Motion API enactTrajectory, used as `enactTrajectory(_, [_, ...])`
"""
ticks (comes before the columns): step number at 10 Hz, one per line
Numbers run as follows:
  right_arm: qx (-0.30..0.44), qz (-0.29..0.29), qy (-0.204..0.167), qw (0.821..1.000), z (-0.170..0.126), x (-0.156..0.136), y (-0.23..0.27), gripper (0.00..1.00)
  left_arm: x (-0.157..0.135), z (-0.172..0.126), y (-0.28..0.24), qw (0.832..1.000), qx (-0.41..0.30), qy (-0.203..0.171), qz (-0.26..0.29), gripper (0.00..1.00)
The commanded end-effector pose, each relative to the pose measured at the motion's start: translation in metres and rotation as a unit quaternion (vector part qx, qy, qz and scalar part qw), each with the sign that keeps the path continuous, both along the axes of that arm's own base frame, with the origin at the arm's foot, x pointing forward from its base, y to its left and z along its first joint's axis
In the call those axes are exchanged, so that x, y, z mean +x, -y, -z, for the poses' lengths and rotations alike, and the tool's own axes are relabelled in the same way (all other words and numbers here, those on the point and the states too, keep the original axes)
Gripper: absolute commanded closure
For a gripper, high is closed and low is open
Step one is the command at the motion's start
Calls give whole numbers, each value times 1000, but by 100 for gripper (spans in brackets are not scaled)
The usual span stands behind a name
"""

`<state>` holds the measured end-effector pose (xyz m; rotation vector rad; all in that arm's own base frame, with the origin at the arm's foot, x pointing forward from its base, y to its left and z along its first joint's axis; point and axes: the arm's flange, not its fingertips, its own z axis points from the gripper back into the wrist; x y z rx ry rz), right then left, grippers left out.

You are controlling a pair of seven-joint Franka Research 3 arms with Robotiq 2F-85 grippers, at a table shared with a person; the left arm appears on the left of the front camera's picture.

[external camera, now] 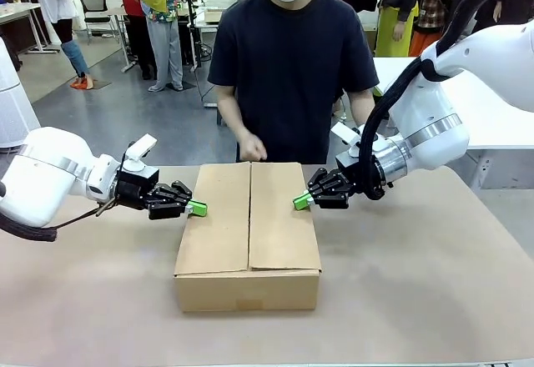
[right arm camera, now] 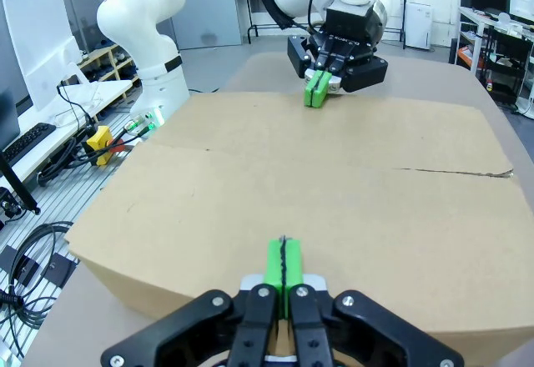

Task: Wrap the clocks to prevent damage.
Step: After the human seals the box with tape, release both hands from the side flaps of the Package Box.

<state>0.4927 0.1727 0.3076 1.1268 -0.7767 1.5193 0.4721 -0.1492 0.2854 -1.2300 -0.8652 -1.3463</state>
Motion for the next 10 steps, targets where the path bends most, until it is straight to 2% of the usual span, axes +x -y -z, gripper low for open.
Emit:
enactTrajectory(1, [-2, 5, -3, 1000, 4, 1, 0, 99, -1, 3, 0, 1000, 1, -2, -6, 100])
enactTrajectory(10, [-2, 5, -3, 1000, 4, 1, 0, 99, -1, 3, 0, 1000, 1, -2, -6, 100])
